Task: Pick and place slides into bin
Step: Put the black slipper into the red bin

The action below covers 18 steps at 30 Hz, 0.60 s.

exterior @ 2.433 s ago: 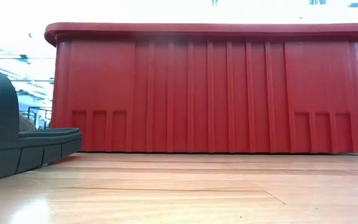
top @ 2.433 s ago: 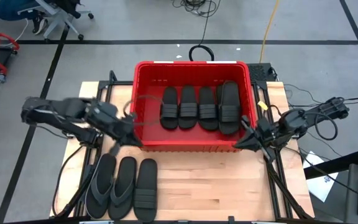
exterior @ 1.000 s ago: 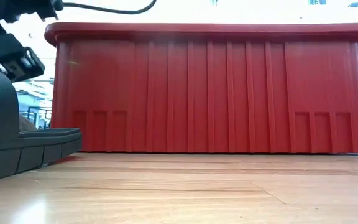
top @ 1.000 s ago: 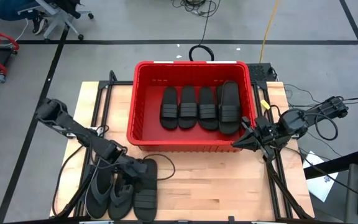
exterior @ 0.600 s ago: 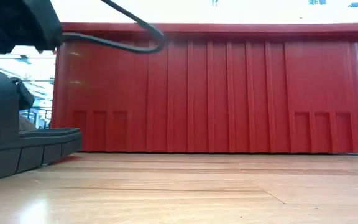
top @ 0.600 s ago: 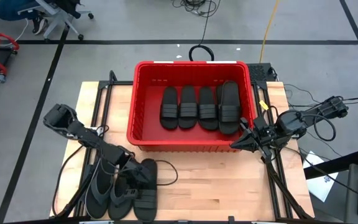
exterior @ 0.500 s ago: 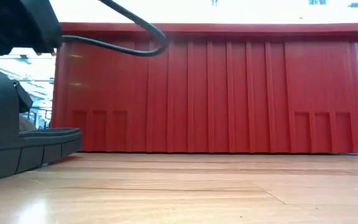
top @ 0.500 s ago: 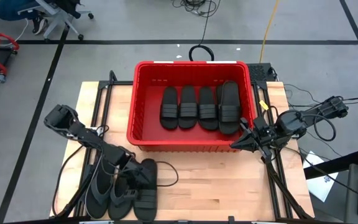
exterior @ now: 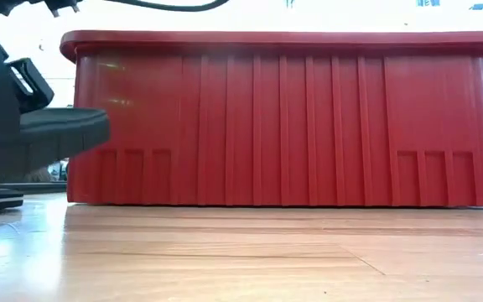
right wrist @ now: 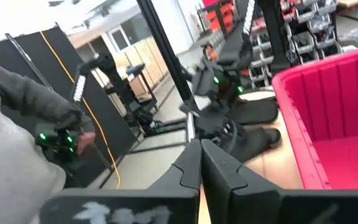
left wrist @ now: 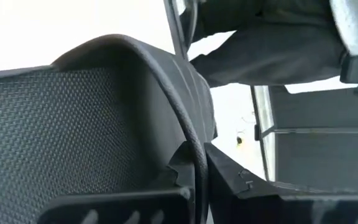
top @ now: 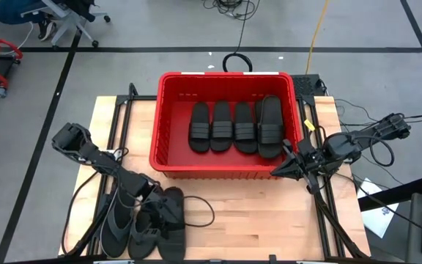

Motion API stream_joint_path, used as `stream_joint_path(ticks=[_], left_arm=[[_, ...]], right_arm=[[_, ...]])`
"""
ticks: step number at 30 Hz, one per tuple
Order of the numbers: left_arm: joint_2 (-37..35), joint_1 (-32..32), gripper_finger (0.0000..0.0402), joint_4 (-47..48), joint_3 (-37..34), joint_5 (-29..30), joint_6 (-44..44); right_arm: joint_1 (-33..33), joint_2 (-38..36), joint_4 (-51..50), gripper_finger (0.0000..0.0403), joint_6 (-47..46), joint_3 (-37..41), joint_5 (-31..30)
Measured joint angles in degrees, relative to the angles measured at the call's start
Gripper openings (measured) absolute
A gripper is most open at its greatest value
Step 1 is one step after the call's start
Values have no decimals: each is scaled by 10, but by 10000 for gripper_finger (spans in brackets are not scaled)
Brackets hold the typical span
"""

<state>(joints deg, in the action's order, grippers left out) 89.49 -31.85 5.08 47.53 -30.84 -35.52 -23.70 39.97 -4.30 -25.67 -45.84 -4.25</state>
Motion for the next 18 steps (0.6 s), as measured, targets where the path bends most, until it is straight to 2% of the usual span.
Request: stream_joint_path(ticks=[5, 10, 14, 18], left_arm=[[-21, -15, 6, 26, 29, -5, -38], [-68, -35, 4, 87, 74, -4, -35], [-106, -46, 4, 227, 149, 48, -60], [-140, -46, 4, 367, 255, 130, -17]], right_arm=[[0, 0, -22, 0, 0, 0, 1], [0, 0, -21, 0, 16, 0, 46], [0, -1, -20, 0, 17, 0, 60], [0, -1, -20, 0, 32, 0, 60]])
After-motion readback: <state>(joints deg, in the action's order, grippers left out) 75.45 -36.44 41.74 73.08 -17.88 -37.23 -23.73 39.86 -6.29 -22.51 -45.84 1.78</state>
